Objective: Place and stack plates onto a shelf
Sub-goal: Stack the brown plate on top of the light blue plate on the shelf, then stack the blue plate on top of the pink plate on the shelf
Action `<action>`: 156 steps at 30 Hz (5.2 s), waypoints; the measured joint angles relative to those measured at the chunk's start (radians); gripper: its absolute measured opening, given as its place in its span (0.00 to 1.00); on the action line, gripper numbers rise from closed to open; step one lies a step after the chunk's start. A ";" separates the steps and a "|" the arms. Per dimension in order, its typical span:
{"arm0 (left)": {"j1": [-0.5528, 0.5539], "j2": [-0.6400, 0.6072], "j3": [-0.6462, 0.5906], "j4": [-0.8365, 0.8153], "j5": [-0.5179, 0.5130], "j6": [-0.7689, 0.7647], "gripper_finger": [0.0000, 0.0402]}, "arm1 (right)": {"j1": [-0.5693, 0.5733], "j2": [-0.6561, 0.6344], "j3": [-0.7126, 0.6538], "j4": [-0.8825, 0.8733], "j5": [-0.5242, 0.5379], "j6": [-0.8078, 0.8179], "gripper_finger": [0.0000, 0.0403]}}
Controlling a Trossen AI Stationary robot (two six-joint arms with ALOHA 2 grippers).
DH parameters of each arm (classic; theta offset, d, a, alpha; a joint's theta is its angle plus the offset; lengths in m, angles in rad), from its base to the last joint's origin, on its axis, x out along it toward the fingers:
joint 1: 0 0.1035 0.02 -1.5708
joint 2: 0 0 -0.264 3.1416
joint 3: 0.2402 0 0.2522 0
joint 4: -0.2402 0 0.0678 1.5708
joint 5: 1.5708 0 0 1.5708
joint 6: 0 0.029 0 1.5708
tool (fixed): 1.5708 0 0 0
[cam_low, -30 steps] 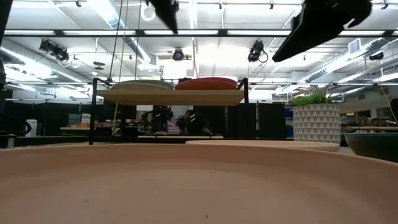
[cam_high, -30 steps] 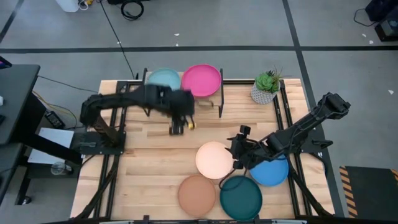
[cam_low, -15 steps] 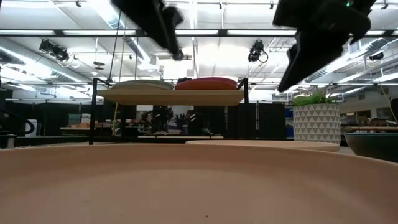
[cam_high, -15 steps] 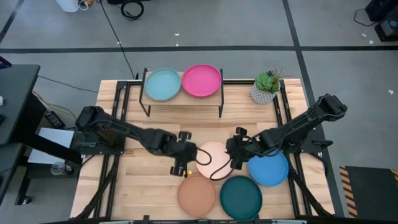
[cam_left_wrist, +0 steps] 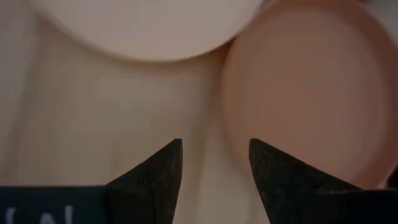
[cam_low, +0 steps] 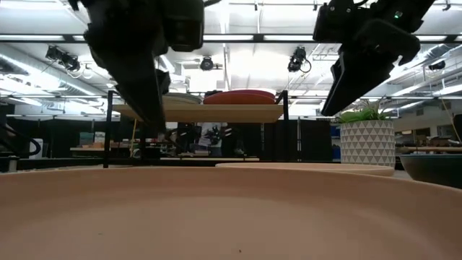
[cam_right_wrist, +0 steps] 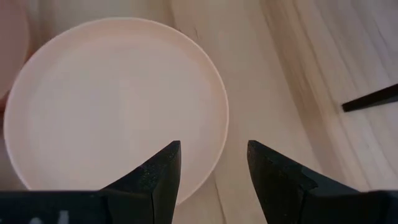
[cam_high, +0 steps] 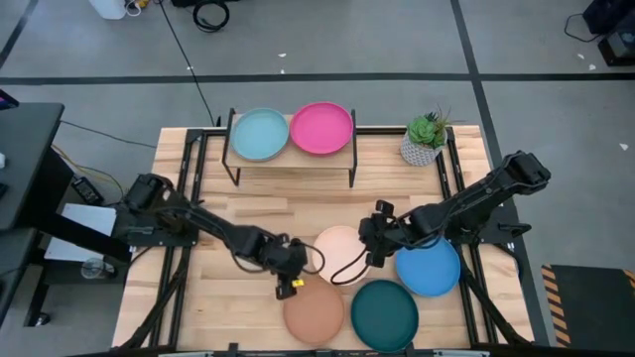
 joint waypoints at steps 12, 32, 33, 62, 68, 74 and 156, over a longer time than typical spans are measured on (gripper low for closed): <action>-0.058 0.178 0.118 -0.078 -0.021 -0.064 0.48 | 0.000 -0.013 0.000 -0.005 0.020 -0.029 0.47; -0.044 0.172 0.143 -0.337 -0.035 0.024 0.04 | 0.000 -0.013 0.000 0.003 0.020 -0.046 0.47; -0.043 0.159 0.149 -0.358 -0.045 0.039 0.04 | 0.000 -0.013 0.000 0.003 0.021 -0.046 0.47; 1.104 -0.390 0.327 -0.505 -0.025 0.661 0.04 | 0.018 -0.013 -0.001 0.139 0.019 -0.080 0.47; 1.372 -0.324 0.395 -0.514 0.172 0.669 0.04 | 0.018 -0.013 -0.001 0.144 0.021 -0.082 0.47; 1.502 -0.261 0.416 -0.544 0.497 0.693 0.04 | 0.010 -0.013 -0.001 0.145 0.024 -0.089 0.47; 0.358 -0.400 -0.111 -0.096 -0.004 0.635 0.45 | -0.055 0.018 -0.001 -0.015 -0.089 -0.033 0.47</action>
